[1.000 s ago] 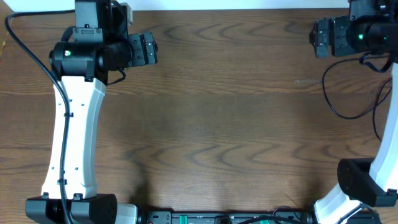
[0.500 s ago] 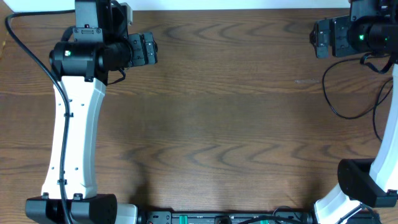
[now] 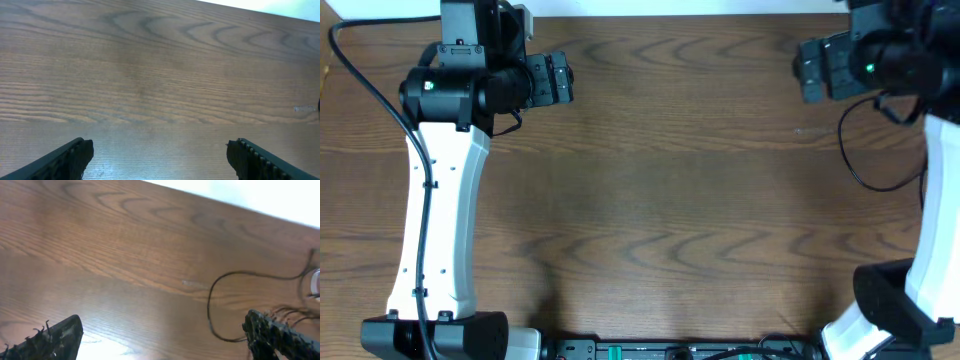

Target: Untangle cables

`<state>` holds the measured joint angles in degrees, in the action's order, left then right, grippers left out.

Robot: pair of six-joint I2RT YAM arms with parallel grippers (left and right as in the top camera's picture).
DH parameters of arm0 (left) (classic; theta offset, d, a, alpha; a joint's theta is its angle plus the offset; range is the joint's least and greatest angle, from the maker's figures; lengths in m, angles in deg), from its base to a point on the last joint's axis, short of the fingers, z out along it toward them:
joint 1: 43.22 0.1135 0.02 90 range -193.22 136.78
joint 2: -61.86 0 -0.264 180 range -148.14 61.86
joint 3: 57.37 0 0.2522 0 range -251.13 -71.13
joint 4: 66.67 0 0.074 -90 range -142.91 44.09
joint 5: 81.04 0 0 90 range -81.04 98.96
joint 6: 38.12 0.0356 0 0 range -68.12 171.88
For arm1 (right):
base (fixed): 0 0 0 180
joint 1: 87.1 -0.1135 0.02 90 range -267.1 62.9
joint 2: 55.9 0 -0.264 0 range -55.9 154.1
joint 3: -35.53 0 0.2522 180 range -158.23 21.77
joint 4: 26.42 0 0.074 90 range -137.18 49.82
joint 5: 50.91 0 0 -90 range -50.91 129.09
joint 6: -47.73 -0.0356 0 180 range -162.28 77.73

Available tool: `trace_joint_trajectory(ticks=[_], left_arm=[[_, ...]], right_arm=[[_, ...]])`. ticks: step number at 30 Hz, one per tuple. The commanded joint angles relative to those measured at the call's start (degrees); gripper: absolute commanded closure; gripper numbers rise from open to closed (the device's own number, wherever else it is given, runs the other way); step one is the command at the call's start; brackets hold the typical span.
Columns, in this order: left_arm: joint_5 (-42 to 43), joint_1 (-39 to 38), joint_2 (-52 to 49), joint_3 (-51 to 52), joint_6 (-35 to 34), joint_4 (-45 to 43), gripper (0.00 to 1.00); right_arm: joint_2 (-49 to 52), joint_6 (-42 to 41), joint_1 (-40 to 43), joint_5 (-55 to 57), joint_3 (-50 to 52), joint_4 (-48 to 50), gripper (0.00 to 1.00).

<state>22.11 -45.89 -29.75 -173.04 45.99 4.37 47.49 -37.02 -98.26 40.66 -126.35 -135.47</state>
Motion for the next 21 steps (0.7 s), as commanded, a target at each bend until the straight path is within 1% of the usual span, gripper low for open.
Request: trace_joint_trajectory(ticks=[1,5,6,8,11,12,16,21], left_arm=[[-0.8,0.0,-0.1,-0.3,0.9,0.3,0.08],[-0.8,0.0,-0.1,-0.3,0.9,0.3,0.08],[-0.8,0.0,-0.1,-0.3,1.0,0.3,0.08],[-0.8,0.0,-0.1,-0.3,1.0,0.3,0.08],[-0.8,0.0,-0.1,-0.3,1.0,0.3,0.08],[-0.8,0.0,-0.1,-0.3,0.9,0.3,0.08],[-0.8,0.0,-0.1,-0.3,0.9,0.3,0.08],[-0.8,0.0,-0.1,-0.3,0.9,0.3,0.08]], right_arm=[[-3.7,1.0,-2.4,7.3,-0.3,-0.6,0.01],[-5.4,1.0,-2.8,5.0,0.5,-0.1,0.01],[-6.3,1.0,-2.7,3.8,1.7,1.6,0.01],[-9.2,1.0,-2.6,2.8,7.3,8.2,0.01],[-15.4,1.0,-2.6,2.3,20.0,20.3,0.01],[-19.0,1.0,-2.6,2.3,27.7,26.8,0.01],[-27.9,1.0,-1.4,1.3,46.9,42.2,0.01],[-36.7,1.0,2.6,-3.6,65.6,57.0,0.01]])
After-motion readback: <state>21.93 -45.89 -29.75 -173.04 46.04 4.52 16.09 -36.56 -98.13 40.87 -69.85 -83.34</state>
